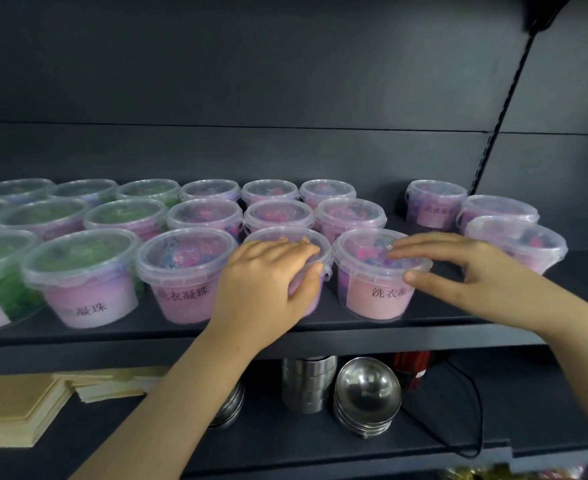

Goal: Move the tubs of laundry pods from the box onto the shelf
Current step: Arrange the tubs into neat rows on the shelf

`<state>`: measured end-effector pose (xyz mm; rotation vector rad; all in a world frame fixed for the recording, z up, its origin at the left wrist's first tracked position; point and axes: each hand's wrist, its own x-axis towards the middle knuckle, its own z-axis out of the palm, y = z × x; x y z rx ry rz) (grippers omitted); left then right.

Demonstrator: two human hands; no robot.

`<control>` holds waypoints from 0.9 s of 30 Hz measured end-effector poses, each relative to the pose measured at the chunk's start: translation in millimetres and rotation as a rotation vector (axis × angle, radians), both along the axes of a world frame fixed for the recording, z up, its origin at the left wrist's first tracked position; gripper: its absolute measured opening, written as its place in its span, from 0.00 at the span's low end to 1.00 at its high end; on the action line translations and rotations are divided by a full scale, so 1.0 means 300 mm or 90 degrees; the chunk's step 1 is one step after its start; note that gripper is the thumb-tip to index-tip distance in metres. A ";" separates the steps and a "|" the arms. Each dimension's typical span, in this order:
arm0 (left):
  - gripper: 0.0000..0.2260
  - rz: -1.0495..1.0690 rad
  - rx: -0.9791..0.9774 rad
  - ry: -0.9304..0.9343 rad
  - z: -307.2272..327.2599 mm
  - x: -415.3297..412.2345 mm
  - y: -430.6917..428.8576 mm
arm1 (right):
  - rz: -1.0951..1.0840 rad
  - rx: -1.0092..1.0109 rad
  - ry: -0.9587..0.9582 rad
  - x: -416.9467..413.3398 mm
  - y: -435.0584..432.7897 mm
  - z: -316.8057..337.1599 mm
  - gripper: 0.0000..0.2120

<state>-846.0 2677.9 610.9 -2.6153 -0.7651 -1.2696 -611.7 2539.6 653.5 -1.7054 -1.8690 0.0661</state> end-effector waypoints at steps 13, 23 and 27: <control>0.16 -0.023 -0.066 0.056 0.032 -0.021 -0.005 | -0.046 -0.064 0.144 -0.012 0.032 -0.005 0.11; 0.16 -0.035 -0.198 0.127 0.136 0.020 0.020 | -0.086 -0.010 0.138 0.059 0.038 0.051 0.12; 0.17 -0.066 -0.213 0.124 0.190 0.119 0.038 | -0.130 -0.028 0.030 0.194 0.078 0.093 0.12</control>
